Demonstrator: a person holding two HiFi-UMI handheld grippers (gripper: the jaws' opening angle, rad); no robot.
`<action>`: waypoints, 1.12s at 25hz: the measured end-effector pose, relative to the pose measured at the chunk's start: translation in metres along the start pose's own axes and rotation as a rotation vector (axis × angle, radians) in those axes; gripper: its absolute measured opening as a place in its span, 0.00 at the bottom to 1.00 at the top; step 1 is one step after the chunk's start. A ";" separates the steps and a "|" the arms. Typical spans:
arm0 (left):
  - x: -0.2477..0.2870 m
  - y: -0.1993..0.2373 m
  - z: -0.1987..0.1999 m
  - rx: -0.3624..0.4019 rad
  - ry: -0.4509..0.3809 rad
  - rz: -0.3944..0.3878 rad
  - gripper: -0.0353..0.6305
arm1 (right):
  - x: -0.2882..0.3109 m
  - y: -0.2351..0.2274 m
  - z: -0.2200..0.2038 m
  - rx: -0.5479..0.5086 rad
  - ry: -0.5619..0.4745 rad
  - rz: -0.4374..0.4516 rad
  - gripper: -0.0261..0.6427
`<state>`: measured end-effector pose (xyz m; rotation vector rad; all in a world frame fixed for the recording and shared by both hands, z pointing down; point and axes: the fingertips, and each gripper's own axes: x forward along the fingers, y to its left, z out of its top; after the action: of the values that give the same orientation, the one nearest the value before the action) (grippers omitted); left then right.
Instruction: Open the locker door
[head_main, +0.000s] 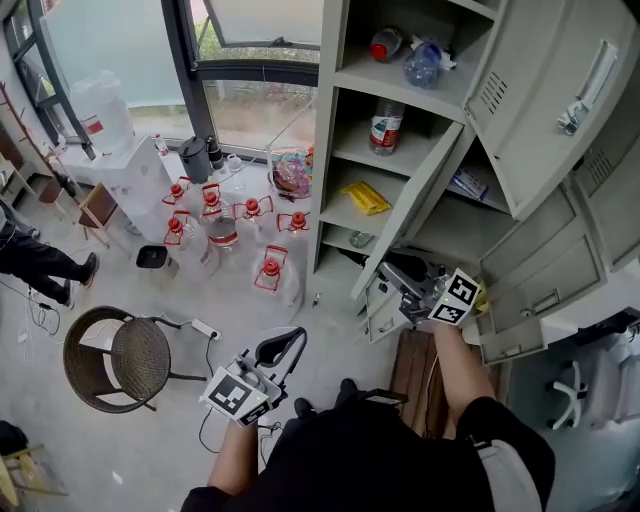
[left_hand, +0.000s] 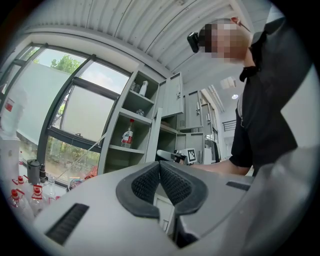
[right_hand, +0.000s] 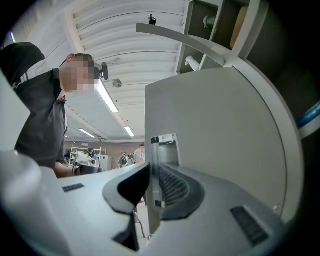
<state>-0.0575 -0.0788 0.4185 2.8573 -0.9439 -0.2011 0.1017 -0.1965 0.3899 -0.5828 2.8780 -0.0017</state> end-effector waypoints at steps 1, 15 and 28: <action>0.002 -0.001 0.001 0.005 0.001 0.001 0.08 | -0.001 0.000 0.000 0.005 0.000 0.005 0.14; 0.068 -0.034 0.010 -0.003 -0.018 0.048 0.08 | -0.024 0.004 0.003 0.060 0.021 0.181 0.13; 0.114 -0.060 -0.002 0.007 -0.007 0.069 0.08 | -0.059 0.009 0.010 0.089 0.020 0.290 0.13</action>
<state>0.0686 -0.0993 0.4006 2.8265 -1.0439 -0.2016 0.1537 -0.1655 0.3915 -0.1466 2.9356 -0.0908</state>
